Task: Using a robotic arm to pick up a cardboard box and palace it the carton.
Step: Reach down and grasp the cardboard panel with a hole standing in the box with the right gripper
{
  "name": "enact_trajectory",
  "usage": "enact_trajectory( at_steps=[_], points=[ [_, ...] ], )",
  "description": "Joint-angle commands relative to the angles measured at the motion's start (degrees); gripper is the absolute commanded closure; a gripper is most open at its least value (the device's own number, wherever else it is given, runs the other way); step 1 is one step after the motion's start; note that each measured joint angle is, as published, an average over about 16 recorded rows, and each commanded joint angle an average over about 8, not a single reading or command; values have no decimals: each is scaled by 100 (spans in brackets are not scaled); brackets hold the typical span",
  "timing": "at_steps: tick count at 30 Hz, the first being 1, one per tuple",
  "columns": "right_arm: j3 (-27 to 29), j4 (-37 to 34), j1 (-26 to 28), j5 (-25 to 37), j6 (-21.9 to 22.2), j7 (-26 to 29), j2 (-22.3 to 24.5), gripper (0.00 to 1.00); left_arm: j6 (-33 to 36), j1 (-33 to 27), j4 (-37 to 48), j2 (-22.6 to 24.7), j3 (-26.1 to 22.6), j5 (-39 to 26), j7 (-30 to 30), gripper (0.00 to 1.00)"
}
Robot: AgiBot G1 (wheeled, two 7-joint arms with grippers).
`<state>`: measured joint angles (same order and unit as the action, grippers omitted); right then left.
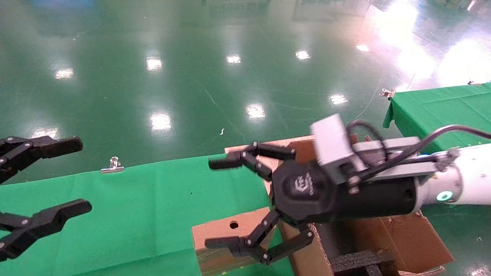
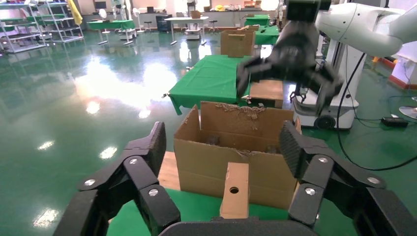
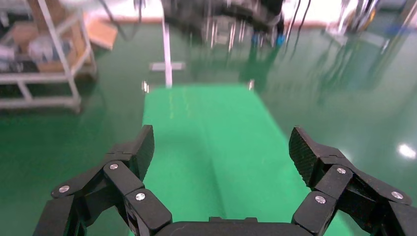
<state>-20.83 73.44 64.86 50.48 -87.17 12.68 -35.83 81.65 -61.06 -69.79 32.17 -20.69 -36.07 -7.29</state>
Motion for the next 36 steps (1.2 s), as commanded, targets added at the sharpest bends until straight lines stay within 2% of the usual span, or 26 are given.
enact_trajectory(
  at_steps=[1,7,17,36],
  points=[
    [-138,14,99,278,-46,49,-4,0,0,0,0,0,0,0,0,100],
    [-585,-149,510,1126,-144,175,-210,0,0,0,0,0,0,0,0,100],
    [-1285,-708,1115,2355,-219,37,-690,0,0,0,0,0,0,0,0,100],
    [-2720,-1487,2439,4018,-319,-341,-1796,0,0,0,0,0,0,0,0,100]
  ],
)
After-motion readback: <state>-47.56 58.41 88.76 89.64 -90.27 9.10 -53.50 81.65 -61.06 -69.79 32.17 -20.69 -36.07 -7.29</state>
